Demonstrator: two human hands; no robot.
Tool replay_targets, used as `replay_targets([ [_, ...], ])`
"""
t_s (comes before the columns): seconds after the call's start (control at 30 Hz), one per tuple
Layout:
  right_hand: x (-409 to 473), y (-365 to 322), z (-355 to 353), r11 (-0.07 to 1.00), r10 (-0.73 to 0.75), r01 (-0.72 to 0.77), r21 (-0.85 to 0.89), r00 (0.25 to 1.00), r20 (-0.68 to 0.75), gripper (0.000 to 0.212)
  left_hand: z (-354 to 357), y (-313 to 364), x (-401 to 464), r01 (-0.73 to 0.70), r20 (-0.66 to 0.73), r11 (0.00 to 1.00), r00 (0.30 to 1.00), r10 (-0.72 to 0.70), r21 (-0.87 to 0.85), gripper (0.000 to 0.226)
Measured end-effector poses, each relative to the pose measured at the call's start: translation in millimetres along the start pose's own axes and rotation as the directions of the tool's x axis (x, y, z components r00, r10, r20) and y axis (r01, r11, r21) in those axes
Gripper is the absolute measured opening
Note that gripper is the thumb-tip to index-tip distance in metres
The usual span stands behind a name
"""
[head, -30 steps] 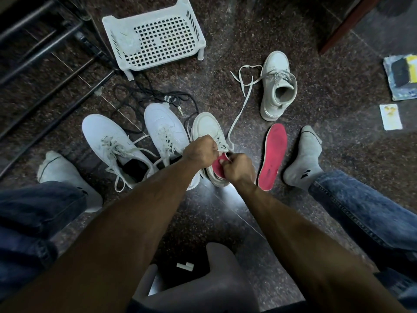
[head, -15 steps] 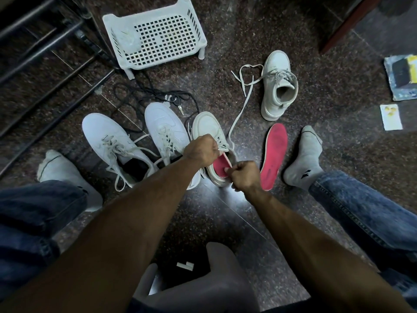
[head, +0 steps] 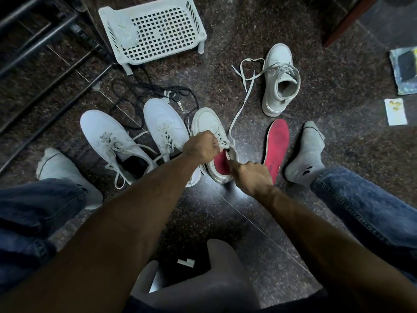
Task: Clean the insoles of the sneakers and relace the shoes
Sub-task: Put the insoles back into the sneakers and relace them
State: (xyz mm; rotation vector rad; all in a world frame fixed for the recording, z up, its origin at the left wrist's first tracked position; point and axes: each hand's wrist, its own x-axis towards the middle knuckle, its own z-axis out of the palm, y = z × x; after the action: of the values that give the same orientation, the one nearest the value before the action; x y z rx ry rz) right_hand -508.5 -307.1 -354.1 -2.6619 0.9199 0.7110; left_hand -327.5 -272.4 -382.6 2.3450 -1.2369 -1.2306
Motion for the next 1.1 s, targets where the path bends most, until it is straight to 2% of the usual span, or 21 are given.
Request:
replay_targets([
  [0.13,-3.7,1.8,-7.1,1.0,-0.031,0.03,0.004,0.994,0.104,0.047,-2.5,2.0,-2.8,0.014,-0.004,1.0,1.0,-0.014,-0.006,0.03],
  [0.27,13.7,-12.6,-19.4,1.0,0.029,-0.027,-0.011,0.963,0.267,0.053,-3.7,4.5,-3.5,0.028,-0.003,1.0,1.0,-0.028,-0.007,0.027],
  [0.43,29.1,-24.0,-24.4,0.955,0.133,-0.252,0.159,0.84,0.526,0.063,-5.0,6.0,-5.3,0.019,-0.004,1.0,1.0,-0.019,-0.002,0.013],
  [0.53,36.3,-23.4,-29.9,0.927,0.1,-0.303,0.221,0.768,0.633,0.056,-5.3,5.1,-4.8,0.028,-0.005,0.999,1.0,-0.028,0.015,0.019],
  [0.57,36.8,-21.1,-30.0,0.935,0.088,-0.282,0.214,0.771,0.631,0.056,-4.6,4.7,-3.9,0.029,-0.003,0.999,1.0,-0.029,0.017,0.023],
  [0.6,36.9,-18.7,-28.8,0.956,0.084,-0.231,0.18,0.806,0.586,0.058,-4.1,4.7,-3.5,0.031,-0.003,0.999,1.0,-0.031,0.017,0.026],
  [0.67,34.0,-13.9,-20.6,0.992,0.077,-0.113,0.065,0.909,0.41,0.059,-3.2,4.1,-3.6,0.031,-0.006,0.999,1.0,-0.031,0.028,0.032],
  [0.7,31.1,-12.5,-13.8,0.993,0.075,-0.101,0.054,0.93,0.359,0.059,-3.1,3.7,-3.2,0.029,-0.008,0.999,1.0,-0.029,0.032,0.033],
  [0.77,26.9,-9.2,-1.5,0.977,0.058,-0.135,0.164,0.912,0.405,0.061,-1.9,3.0,-3.4,0.02,-0.006,0.999,1.0,-0.02,0.033,0.033],
  [0.83,23.9,-5.4,4.7,0.899,0.016,-0.228,0.374,0.87,0.493,0.056,-1.4,4.4,-5.9,0.001,-0.017,0.999,1.0,0.0,0.051,0.024],
  [0.87,23.2,-1.5,7.6,0.855,-0.015,-0.244,0.458,0.871,0.492,0.048,-1.5,4.7,-7.3,-0.008,-0.029,0.998,1.0,0.01,0.068,0.016],
  [0.9,22.4,4.3,9.4,0.821,-0.045,-0.216,0.529,0.899,0.436,0.039,-1.1,4.6,-8.4,-0.024,-0.045,0.995,0.999,0.029,0.094,0.01],
  [0.97,22.4,21.1,11.3,0.743,-0.019,-0.167,0.648,0.963,0.27,0.018,-1.2,4.9,-9.1,-0.072,-0.089,0.979,0.992,0.09,0.193,0.018],
  [1.03,23.2,37.8,4.0,0.642,0.034,-0.139,0.754,0.988,0.154,0.015,-6.5,8.0,-9.4,-0.107,-0.133,0.951,0.98,0.151,0.291,0.022],
  [1.1,29.4,54.9,-11.2,0.67,0.101,-0.102,0.736,0.994,0.046,0.016,-14.1,13.0,-5.1,-0.121,-0.174,0.936,0.967,0.186,0.33,0.024],
])
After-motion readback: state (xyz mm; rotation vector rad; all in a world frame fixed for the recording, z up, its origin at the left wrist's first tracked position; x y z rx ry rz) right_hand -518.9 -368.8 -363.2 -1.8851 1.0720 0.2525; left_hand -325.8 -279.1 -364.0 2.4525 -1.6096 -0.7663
